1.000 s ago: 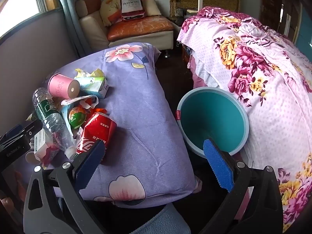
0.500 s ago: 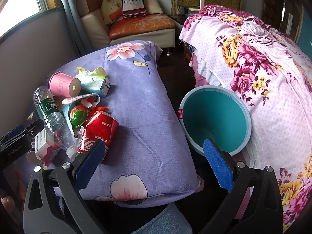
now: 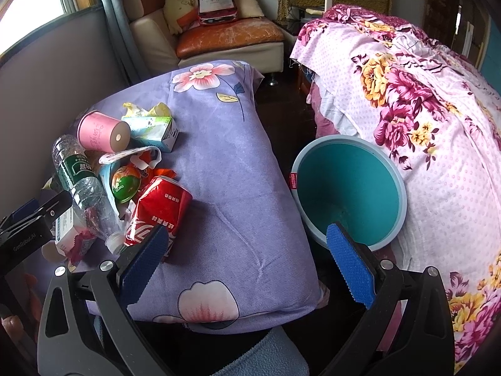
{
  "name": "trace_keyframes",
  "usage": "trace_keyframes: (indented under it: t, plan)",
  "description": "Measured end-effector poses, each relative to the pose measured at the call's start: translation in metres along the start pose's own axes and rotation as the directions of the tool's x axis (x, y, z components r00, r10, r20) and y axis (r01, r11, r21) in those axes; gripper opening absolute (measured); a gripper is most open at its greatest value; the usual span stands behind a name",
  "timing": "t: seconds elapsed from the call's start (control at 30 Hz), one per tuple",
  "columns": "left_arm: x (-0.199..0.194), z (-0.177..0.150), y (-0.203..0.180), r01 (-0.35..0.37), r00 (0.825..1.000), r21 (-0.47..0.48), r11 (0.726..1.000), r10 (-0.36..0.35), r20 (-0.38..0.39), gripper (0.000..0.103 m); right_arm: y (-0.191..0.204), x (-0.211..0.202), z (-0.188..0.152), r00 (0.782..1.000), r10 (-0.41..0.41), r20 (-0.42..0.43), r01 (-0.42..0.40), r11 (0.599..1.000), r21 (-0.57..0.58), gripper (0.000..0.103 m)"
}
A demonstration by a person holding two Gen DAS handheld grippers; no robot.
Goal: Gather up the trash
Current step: 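Move the left tool toward the clear bottle while the right tool approaches the red can, then close the left tool on the clear green-label bottle while the right tool grasps the red can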
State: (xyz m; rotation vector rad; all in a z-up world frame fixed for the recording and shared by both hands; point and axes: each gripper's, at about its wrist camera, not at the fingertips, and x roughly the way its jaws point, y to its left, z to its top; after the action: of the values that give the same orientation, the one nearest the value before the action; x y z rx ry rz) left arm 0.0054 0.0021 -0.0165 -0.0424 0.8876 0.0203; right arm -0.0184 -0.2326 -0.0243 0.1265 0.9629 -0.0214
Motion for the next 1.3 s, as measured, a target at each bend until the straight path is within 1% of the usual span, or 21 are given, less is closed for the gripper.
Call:
trace_keyframes:
  t: [0.17,0.6,0.67,0.93,1.13,1.2,1.3]
  plan:
    - [0.004,-0.001,0.003,0.003,1.000,-0.010,1.000,-0.003,-0.016,0.100,0.002,0.001,0.002,1.000,-0.001,-0.004,0.001,1.000,-0.008,0.097]
    - [0.006,-0.002,0.006,0.003,1.000,-0.014,1.000,-0.003,-0.025,0.100,0.011,0.004,0.005,1.000,-0.004,-0.020,0.003,1.000,-0.027,0.097]
    - [0.007,0.004,0.011,0.005,1.000,-0.020,1.000,-0.005,-0.029,0.100,0.012,0.006,0.006,1.000,-0.005,-0.023,0.004,1.000,-0.029,0.097]
    - [0.013,0.007,0.021,0.002,0.999,-0.038,0.999,-0.003,-0.038,0.100,0.015,0.011,0.006,0.999,0.003,-0.035,-0.005,0.999,-0.037,0.097]
    - [0.021,0.015,0.046,-0.001,0.998,-0.083,0.997,-0.004,-0.062,0.100,0.022,0.025,0.009,0.997,0.036,-0.071,-0.040,0.998,-0.057,0.097]
    - [0.024,0.019,0.053,-0.001,0.998,-0.099,0.995,-0.006,-0.068,0.100,0.027,0.034,0.011,0.993,0.066,-0.099,-0.072,0.996,-0.054,0.097]
    - [0.027,0.023,0.064,-0.002,0.997,-0.126,0.992,-0.008,-0.077,0.100,0.036,0.049,0.011,0.980,0.137,-0.141,-0.144,0.989,-0.039,0.097]
